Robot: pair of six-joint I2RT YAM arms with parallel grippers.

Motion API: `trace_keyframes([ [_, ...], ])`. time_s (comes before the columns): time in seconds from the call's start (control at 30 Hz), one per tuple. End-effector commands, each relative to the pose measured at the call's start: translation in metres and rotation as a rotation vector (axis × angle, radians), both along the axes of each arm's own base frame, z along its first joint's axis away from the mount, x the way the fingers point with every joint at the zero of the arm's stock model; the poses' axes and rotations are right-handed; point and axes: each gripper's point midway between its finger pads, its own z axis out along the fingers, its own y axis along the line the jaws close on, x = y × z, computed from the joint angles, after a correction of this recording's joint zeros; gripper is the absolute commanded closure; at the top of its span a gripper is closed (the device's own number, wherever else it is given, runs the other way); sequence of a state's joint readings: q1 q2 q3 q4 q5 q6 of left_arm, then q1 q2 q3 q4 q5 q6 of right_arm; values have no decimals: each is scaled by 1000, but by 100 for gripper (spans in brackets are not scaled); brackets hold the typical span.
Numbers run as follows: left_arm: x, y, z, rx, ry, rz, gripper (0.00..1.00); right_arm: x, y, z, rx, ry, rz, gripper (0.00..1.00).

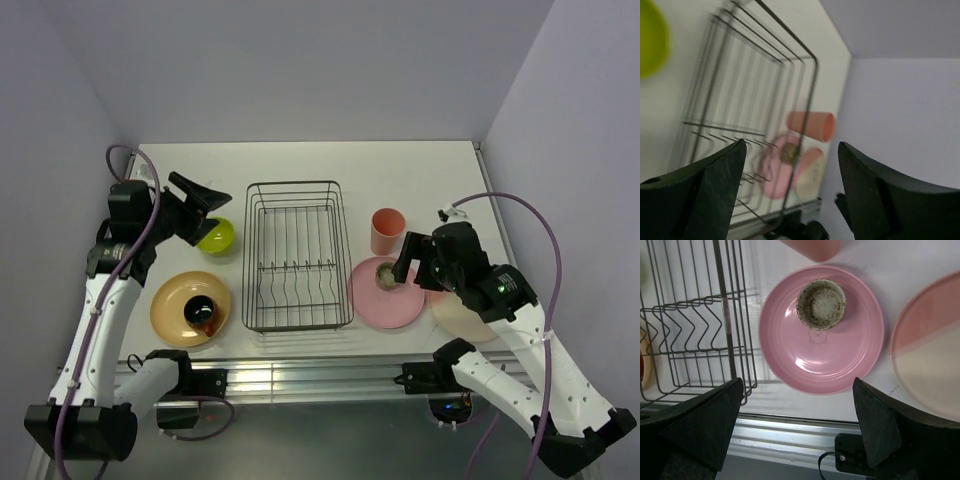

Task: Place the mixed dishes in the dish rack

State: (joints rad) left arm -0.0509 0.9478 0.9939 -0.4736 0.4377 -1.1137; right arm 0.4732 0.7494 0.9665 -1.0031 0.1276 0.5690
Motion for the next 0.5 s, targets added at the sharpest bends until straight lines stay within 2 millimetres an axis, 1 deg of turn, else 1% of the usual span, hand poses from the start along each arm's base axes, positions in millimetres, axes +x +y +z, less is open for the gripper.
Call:
trace_keyframes([
  [0.0,-9,59,-50,365,232,172,21,3,0,5,-20,-5,14,2],
  [0.03,-7,87,-60,471,286,291,20,4,-1,7,-24,-8,14,2],
  [0.07,-9,100,-71,521,345,335,17,5,-1,8,-27,-10,19,2],
  [0.13,-5,121,-78,613,373,414,16,7,1,12,-32,-12,32,2],
  [0.17,-3,128,-80,639,388,440,15,7,3,13,-27,-11,40,2],
  [0.2,-2,134,-90,675,433,454,15,8,4,15,-22,-15,44,2],
  [0.27,3,146,-92,726,455,485,14,8,6,16,-17,-19,58,2],
  [0.3,7,150,-101,738,487,487,14,8,6,17,-19,-22,63,2],
  [0.37,13,152,-110,739,502,472,14,8,6,18,-23,-23,72,2],
  [0.4,18,153,-119,739,524,461,14,7,6,18,-26,-22,76,2],
  [0.43,25,151,-124,731,517,452,15,6,4,17,-34,-20,77,2],
  [0.47,26,157,-131,723,542,454,16,6,3,17,-39,-19,72,2],
])
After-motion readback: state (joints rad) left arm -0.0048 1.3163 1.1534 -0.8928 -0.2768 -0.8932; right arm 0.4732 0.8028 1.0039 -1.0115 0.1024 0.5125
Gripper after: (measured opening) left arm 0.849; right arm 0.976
